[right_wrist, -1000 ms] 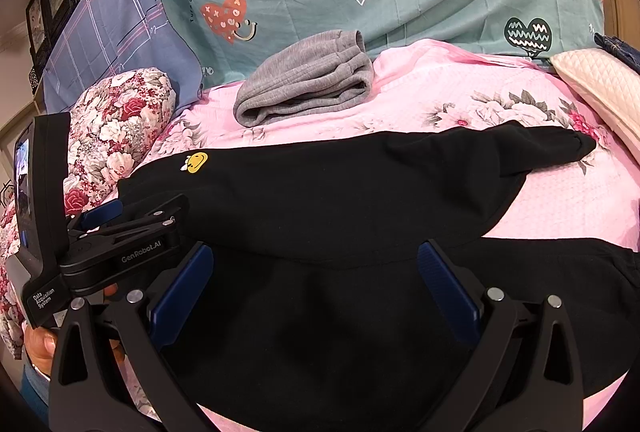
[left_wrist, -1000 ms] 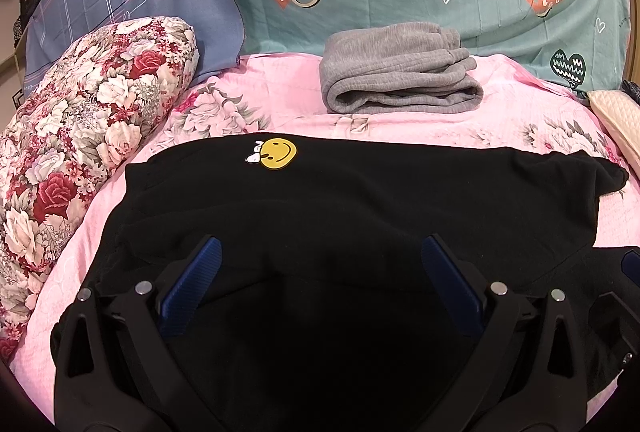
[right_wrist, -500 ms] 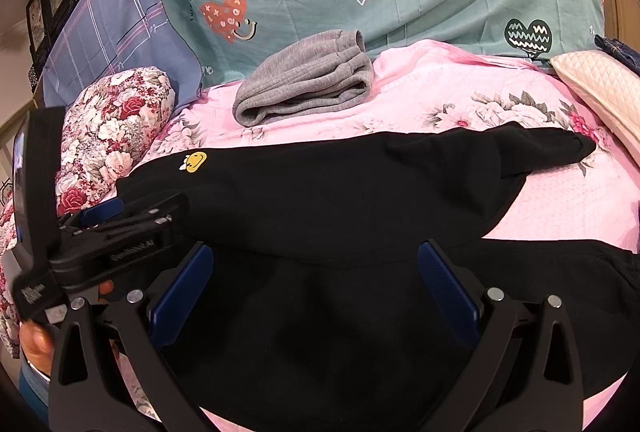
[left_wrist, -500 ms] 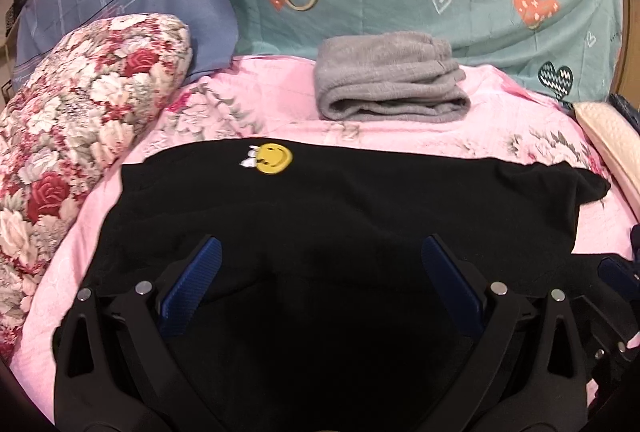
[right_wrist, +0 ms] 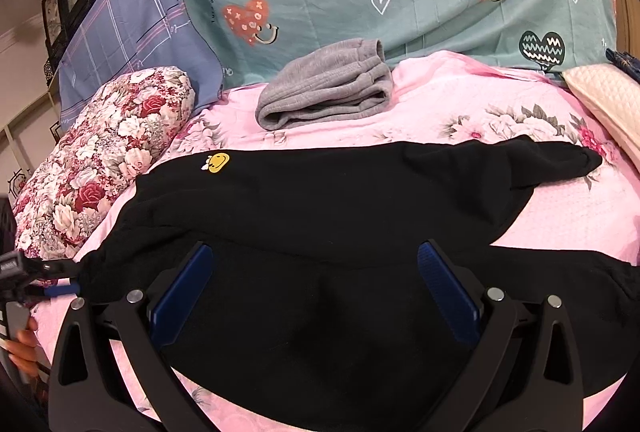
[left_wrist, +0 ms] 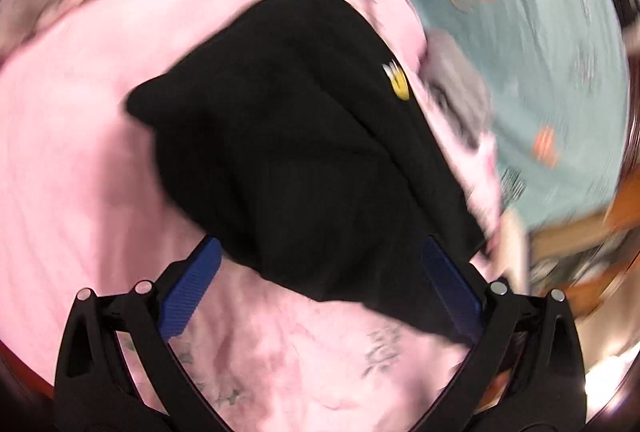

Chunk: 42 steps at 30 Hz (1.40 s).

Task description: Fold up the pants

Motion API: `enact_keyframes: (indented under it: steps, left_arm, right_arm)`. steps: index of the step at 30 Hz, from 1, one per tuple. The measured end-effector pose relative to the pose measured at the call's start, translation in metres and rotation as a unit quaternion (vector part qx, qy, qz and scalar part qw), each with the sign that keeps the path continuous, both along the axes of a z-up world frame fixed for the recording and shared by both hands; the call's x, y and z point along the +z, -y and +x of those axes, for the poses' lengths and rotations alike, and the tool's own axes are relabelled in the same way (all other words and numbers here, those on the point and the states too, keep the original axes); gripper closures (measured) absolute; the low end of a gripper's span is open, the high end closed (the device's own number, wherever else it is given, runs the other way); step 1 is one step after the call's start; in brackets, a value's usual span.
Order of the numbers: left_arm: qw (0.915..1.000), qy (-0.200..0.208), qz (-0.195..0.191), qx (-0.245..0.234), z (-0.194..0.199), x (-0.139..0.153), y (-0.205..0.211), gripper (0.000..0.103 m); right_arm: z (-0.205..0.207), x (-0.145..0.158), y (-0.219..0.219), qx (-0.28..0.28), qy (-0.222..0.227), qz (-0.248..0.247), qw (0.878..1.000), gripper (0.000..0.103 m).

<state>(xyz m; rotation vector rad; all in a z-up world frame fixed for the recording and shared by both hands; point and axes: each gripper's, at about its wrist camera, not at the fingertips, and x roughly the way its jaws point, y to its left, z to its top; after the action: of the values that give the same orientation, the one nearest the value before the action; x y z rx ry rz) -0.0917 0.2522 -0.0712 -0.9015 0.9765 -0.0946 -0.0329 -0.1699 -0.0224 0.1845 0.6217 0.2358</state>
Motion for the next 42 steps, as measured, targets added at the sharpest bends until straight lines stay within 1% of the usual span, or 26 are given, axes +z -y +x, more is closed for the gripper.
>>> enact_keyframes:
  steps: [2,4,5,6,8,11,13,16,17,18,19,20,21,23,25,27,29,31,33,35,36,38,39,40,41,42]
  left_arm:
    - [0.9998,-0.008,-0.009,0.016,0.002,-0.009,-0.009,0.002]
    - [0.9994,-0.031,-0.01,0.012,0.006,-0.017,-0.01,0.002]
    - [0.9991,-0.037,-0.02,0.008,0.005,-0.021,-0.01,0.002]
    - [0.999,-0.034,-0.026,0.009,0.005,-0.022,-0.011,0.002]
    - [0.9992,-0.031,-0.02,0.017,0.006,-0.022,-0.013,0.002]
    - [0.9991,-0.029,-0.017,0.023,0.018,-0.023,-0.015,0.002]
    - [0.9993,-0.025,-0.017,0.022,0.028,-0.025,-0.017,0.002]
    - [0.9996,-0.022,0.001,0.018,0.041,-0.025,-0.013,0.002]
    - [0.9996,-0.019,0.008,0.017,0.043,-0.024,-0.012,0.003]
    - [0.9996,-0.016,0.018,0.016,0.045,-0.023,-0.01,0.009]
    - [0.9994,-0.011,0.028,0.016,0.045,-0.023,-0.009,0.019]
    - [0.9988,-0.008,0.047,0.011,0.048,-0.021,-0.006,0.049]
    - [0.9976,-0.015,0.068,0.006,0.051,-0.021,-0.004,0.072]
    - [0.9973,-0.021,0.07,0.006,0.052,-0.025,-0.007,0.085]
    - [0.9972,-0.026,0.07,0.01,0.051,-0.028,-0.011,0.088]
    - [0.9971,-0.028,0.069,0.013,0.05,-0.03,-0.014,0.089]
    - [0.9965,-0.03,0.076,0.015,0.049,-0.03,-0.015,0.09]
    - [0.9959,-0.03,0.083,0.016,0.046,-0.028,-0.015,0.09]
    - [0.9955,-0.026,0.09,0.014,0.046,-0.026,-0.015,0.09]
    - [0.9953,-0.029,0.091,0.013,0.047,-0.027,-0.015,0.09]
    - [0.9953,-0.031,0.091,0.012,0.049,-0.028,-0.014,0.09]
    - [0.9953,-0.032,0.091,0.012,0.05,-0.029,-0.014,0.09]
    - [0.9954,-0.031,0.09,0.013,0.049,-0.029,-0.015,0.09]
    - [0.9954,-0.031,0.09,0.012,0.048,-0.029,-0.015,0.09]
    - [0.9956,-0.031,0.088,0.012,0.048,-0.029,-0.016,0.09]
    - [0.9957,-0.031,0.086,0.013,0.048,-0.031,-0.017,0.09]
  right_arm:
    - [-0.001,0.001,0.002,0.004,-0.005,0.009,1.0,0.001]
    - [-0.003,0.002,0.005,0.004,-0.01,0.015,1.0,0.001]
    - [-0.004,0.003,0.006,0.004,-0.011,0.016,1.0,0.001]
    - [-0.006,0.004,0.008,0.002,-0.013,0.017,1.0,0.001]
    - [-0.013,0.006,0.014,-0.002,-0.012,0.018,1.0,0.001]
    - [-0.023,0.007,0.025,-0.001,-0.009,-0.006,1.0,0.001]
    - [-0.03,0.006,0.036,0.003,-0.024,-0.03,0.999,0.001]
    - [-0.046,0.005,0.061,-0.007,-0.044,-0.039,0.998,0.001]
    - [-0.054,0.005,0.076,-0.021,-0.051,-0.04,0.998,0.001]
    - [-0.062,0.005,0.091,-0.037,-0.057,-0.04,0.997,0.001]
    - [-0.071,0.006,0.113,-0.064,-0.067,-0.038,0.995,0.001]
    - [-0.079,0.004,0.128,-0.086,-0.075,-0.033,0.993,0.001]
    - [-0.086,0.002,0.149,-0.114,-0.087,-0.021,0.989,0.001]
    - [-0.101,-0.008,0.193,-0.166,-0.117,0.025,0.979,0.001]
    - [-0.117,-0.022,0.232,-0.208,-0.14,0.088,0.964,0.001]
    - [-0.125,-0.031,0.25,-0.224,-0.157,0.119,0.954,0.001]
    - [-0.13,-0.036,0.255,-0.225,-0.161,0.141,0.951,0.001]
    - [-0.129,-0.038,0.252,-0.214,-0.16,0.156,0.951,0.001]
    - [-0.127,-0.039,0.246,-0.203,-0.169,0.166,0.95,0.003]
    - [-0.126,-0.044,0.241,-0.177,-0.183,0.212,0.943,0.005]
    - [-0.125,-0.045,0.238,-0.174,-0.19,0.213,0.942,0.005]
    - [-0.121,-0.048,0.232,-0.202,-0.201,0.153,0.946,0.008]
    - [-0.119,-0.051,0.23,-0.214,-0.204,0.131,0.946,0.013]
    - [-0.117,-0.055,0.231,-0.218,-0.208,0.128,0.945,0.016]
    - [-0.112,-0.062,0.233,-0.223,-0.216,0.134,0.941,0.025]
    - [-0.108,-0.067,0.235,-0.227,-0.219,0.137,0.939,0.031]
